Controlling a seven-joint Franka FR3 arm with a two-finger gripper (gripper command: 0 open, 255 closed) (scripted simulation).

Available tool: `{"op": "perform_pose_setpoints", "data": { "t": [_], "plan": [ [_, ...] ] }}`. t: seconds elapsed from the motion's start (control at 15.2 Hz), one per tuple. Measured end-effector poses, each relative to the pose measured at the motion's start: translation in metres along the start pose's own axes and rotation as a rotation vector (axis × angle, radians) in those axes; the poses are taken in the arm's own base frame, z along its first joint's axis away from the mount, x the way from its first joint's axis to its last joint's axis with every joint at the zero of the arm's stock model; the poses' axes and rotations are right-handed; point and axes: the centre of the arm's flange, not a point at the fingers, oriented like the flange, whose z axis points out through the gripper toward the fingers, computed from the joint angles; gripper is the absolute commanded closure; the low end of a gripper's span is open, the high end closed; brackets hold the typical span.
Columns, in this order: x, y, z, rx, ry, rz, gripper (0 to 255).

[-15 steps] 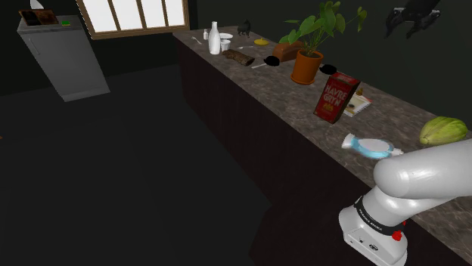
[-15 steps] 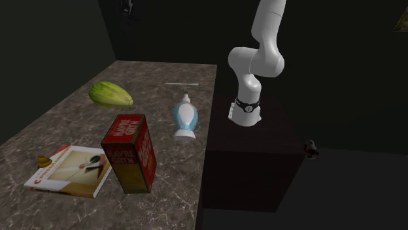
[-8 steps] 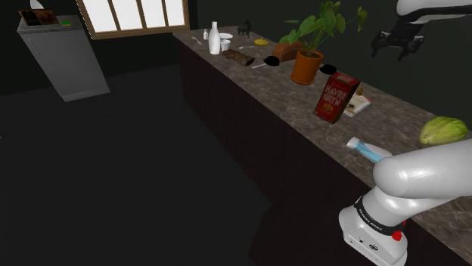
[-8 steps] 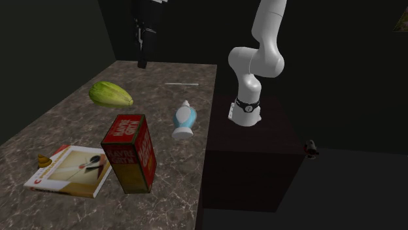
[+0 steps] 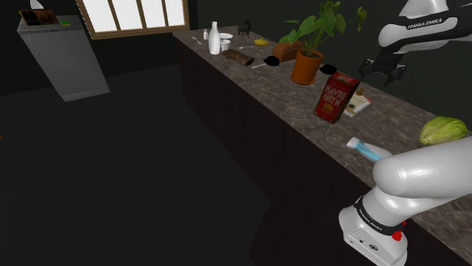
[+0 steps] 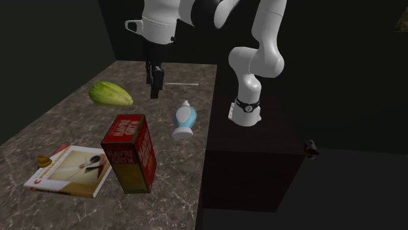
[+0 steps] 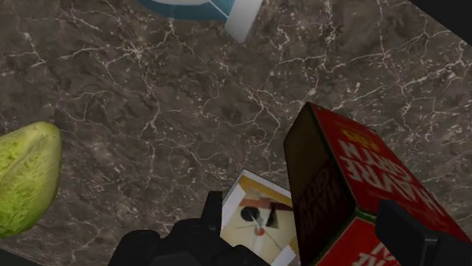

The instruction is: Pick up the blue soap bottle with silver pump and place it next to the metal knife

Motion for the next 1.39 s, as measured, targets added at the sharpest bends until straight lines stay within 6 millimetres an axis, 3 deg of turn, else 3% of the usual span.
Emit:
{"op": "perform_pose_setpoints", "data": {
  "t": [0.46,0.99,1.39],
  "plan": [
    [-0.035,-0.005,0.076,-0.024,-0.086,0.071,0],
    [-0.041,-0.004,0.118,-0.027,-0.095,0.080,0],
    [-0.041,-0.004,0.123,-0.027,-0.094,0.080,0]
  ]
}}
